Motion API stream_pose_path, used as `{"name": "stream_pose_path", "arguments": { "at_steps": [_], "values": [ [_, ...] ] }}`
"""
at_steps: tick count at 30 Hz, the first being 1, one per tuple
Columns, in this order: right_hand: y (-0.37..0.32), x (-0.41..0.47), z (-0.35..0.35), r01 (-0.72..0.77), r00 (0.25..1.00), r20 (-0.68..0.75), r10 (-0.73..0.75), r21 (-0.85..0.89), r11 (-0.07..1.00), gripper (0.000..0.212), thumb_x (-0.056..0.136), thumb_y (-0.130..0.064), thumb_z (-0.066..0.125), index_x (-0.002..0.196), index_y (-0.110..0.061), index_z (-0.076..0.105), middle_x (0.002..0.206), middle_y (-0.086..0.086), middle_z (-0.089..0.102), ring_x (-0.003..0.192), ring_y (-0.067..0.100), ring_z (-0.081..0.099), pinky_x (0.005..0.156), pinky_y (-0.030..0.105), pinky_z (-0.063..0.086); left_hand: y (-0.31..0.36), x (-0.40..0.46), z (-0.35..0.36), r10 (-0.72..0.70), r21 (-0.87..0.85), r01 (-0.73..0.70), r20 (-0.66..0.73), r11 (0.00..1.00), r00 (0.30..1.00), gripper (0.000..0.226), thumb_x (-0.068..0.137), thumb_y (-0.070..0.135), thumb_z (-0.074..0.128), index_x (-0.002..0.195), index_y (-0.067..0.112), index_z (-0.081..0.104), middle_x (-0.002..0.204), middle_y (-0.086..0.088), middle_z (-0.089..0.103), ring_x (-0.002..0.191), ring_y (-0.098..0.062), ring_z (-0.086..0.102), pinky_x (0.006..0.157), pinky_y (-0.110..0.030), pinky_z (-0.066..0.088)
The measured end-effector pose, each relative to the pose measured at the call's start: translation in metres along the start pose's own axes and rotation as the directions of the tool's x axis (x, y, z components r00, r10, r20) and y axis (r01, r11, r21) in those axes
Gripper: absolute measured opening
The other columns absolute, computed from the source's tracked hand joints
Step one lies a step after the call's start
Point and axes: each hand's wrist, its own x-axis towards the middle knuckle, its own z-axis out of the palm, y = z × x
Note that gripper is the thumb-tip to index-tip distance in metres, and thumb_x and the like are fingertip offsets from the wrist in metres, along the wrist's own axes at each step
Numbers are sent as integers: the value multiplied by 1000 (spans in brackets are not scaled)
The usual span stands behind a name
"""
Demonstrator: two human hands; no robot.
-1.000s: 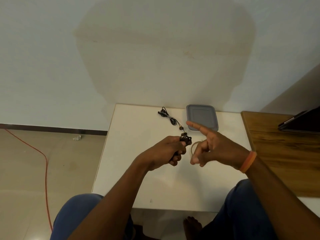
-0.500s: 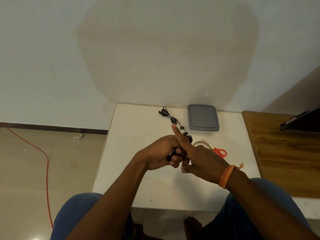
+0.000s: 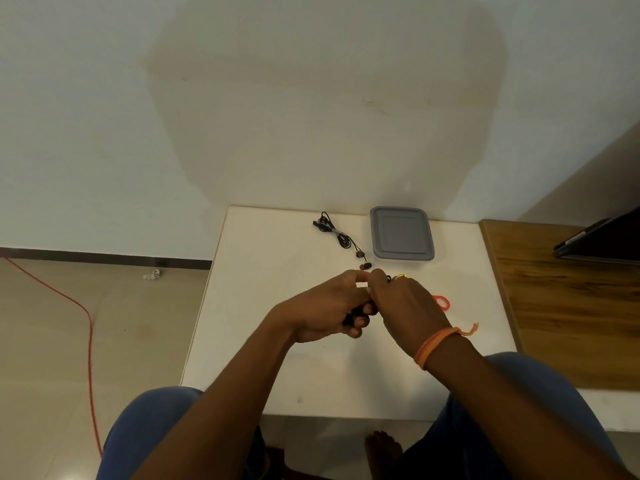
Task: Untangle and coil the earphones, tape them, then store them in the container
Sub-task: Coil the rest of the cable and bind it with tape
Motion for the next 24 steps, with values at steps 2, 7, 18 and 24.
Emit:
{"name": "stream_pose_path", "arguments": {
  "at_steps": [2,7,18,24],
  "values": [
    [-1,-1,-2,6,998,65,-2,-73,997,36,102,-27,29,76,-14,50,70,4,54,64,16,47,58,28,34,-3,1,0,55,204,-36,-87,978,995,36,103,19,42,139,18,42,76,0,53,65,-12,48,61,-27,49],
    [0,2,-11,73,996,65,-59,-242,967,28,99,-17,46,124,-6,40,98,12,58,79,17,49,69,23,40,-11,4,10,482,665,-208,-258,717,837,25,101,17,49,122,16,63,89,0,68,72,-11,63,66,-29,58],
    [8,7,-14,170,985,77,-157,-202,965,35,92,-19,62,121,-8,47,107,9,65,81,15,54,73,20,41,-32,20,19,798,991,-12,-101,134,594,41,75,-7,66,113,9,65,87,-8,62,68,-22,54,56,-26,40],
    [2,4,-18,192,978,133,-158,-301,934,42,93,-20,61,128,-8,42,114,11,61,80,14,45,81,23,44,-37,27,24,726,992,80,-124,94,677,7,87,8,63,94,6,63,80,-10,58,63,-22,53,49,-31,43]
  ]
}}
